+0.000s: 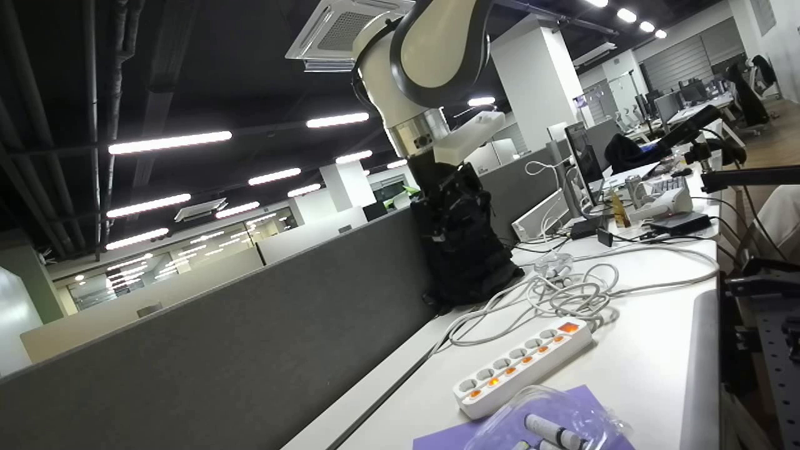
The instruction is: Turn off the second switch from the left
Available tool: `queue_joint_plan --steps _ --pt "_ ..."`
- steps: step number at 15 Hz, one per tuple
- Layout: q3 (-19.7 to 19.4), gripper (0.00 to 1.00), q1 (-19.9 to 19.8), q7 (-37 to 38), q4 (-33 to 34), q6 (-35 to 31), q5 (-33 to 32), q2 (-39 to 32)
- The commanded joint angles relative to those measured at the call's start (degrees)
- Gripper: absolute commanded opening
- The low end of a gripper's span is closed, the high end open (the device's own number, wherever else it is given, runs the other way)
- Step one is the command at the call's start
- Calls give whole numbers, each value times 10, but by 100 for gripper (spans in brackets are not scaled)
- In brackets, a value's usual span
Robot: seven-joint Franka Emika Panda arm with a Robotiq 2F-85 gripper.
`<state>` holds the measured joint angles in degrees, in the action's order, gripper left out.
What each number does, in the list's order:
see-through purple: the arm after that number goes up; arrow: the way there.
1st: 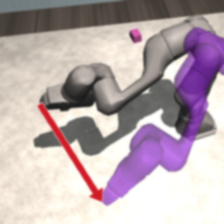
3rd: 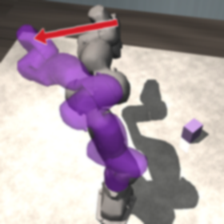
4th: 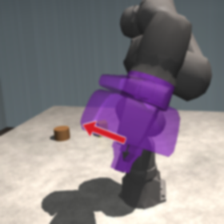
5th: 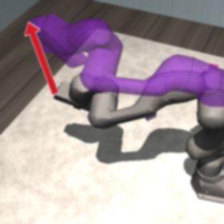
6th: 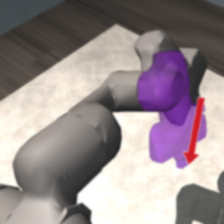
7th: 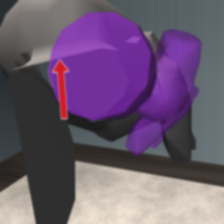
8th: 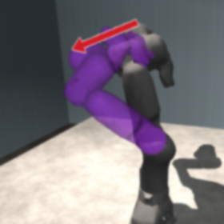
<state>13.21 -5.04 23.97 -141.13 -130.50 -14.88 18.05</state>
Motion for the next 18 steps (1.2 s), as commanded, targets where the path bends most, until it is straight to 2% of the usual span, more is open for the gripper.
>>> queue_joint_plan --steps 1,6,7,8,11,18 --pt "-14 100 0 36 6 -42 -31 -31" --pt "-36 100 -10 72 23 -106 -61 -119" --pt "-44 75 -8 75 26 -116 -61 -138" --pt "-52 75 -5 77 30 -126 -62 -159" --pt "-75 51 11 76 41 -154 -52 -211" --pt "-126 5 57 45 65 -225 -14 -312"
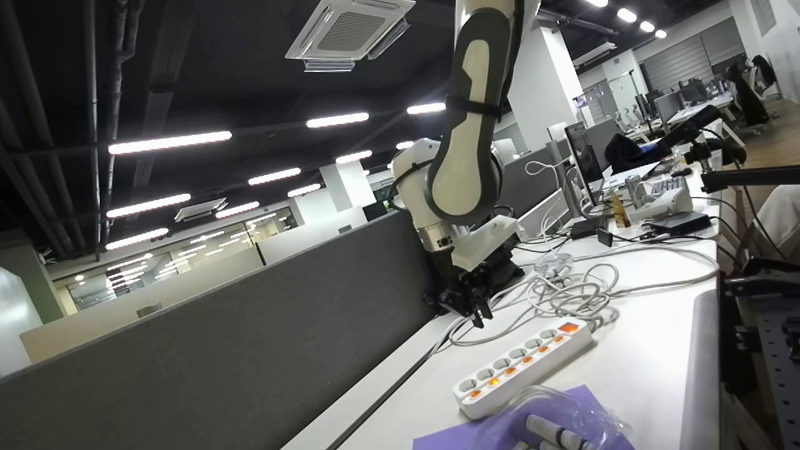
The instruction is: Turn off the second switch from the left
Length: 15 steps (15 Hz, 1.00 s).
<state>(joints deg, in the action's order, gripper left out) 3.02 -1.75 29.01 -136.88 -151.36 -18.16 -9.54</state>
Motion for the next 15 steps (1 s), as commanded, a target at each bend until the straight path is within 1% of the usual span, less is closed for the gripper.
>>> queue_joint_plan --steps 1,4,6,7,12,13,15 --pt "-29 1 29 -13 26 -25 30 -49" --pt "-41 0 42 -35 36 -43 64 -80" --pt "-47 0 50 -50 45 -43 83 -96" --pt "-54 1 58 -49 25 -45 82 -80" --pt "-58 0 62 -56 37 -45 91 -96" --pt "-69 0 72 -42 39 -52 78 -101" --pt "-79 0 83 -36 42 -65 78 -116"
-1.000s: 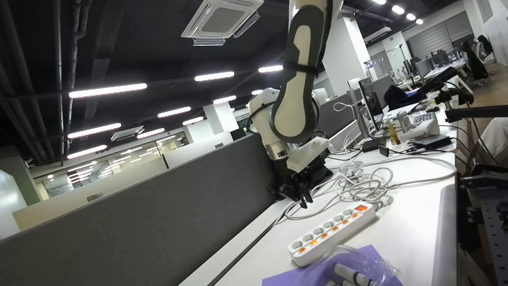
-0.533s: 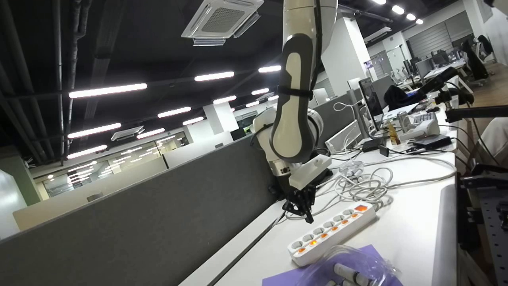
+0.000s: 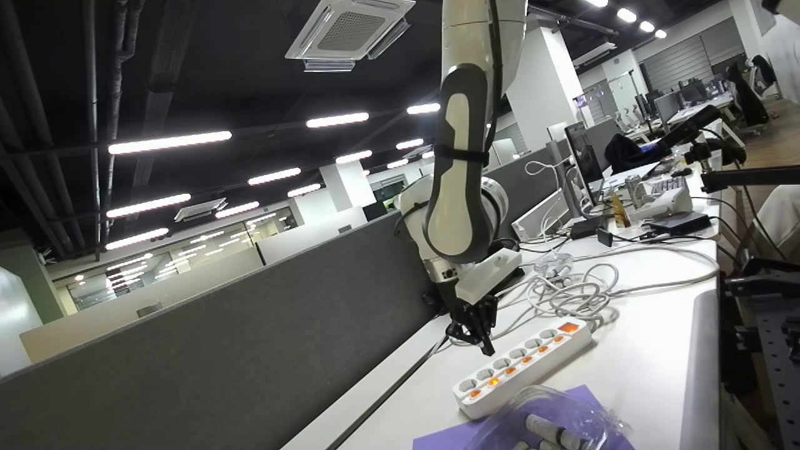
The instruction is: Turn off the second switch from the left
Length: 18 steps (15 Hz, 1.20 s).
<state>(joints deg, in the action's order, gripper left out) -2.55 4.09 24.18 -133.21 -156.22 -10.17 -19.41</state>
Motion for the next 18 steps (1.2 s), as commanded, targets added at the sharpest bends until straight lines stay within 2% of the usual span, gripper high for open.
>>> queue_joint_plan --steps 1,10,14,18 --pt "-32 0 34 17 6 -25 -7 -24" --pt "-67 0 84 5 13 -87 13 -76" --pt "-69 0 90 -1 15 -93 29 -84" --pt "-61 0 78 -9 18 -90 51 -97"
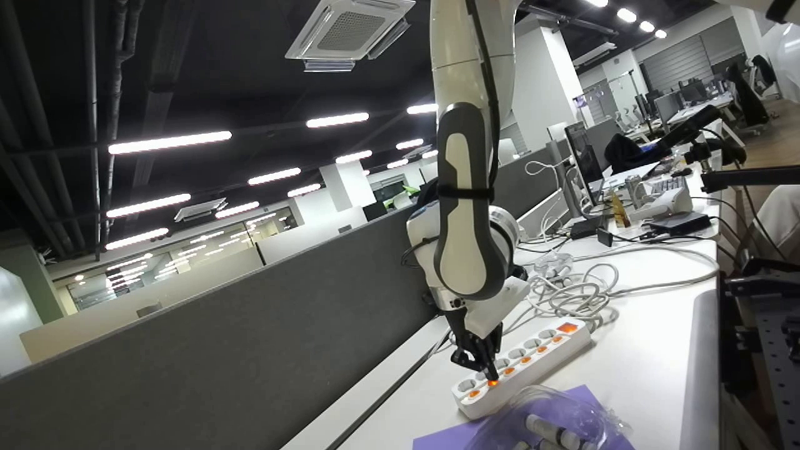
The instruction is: Turn off the second switch from the left
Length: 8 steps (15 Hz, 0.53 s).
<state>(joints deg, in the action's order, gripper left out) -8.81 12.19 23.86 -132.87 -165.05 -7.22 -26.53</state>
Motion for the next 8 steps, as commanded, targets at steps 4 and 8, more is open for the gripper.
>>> queue_joint_plan --steps 4,8 --pt "33 0 -37 -42 16 -11 64 -42" --pt "109 0 -116 -119 23 16 155 -43"
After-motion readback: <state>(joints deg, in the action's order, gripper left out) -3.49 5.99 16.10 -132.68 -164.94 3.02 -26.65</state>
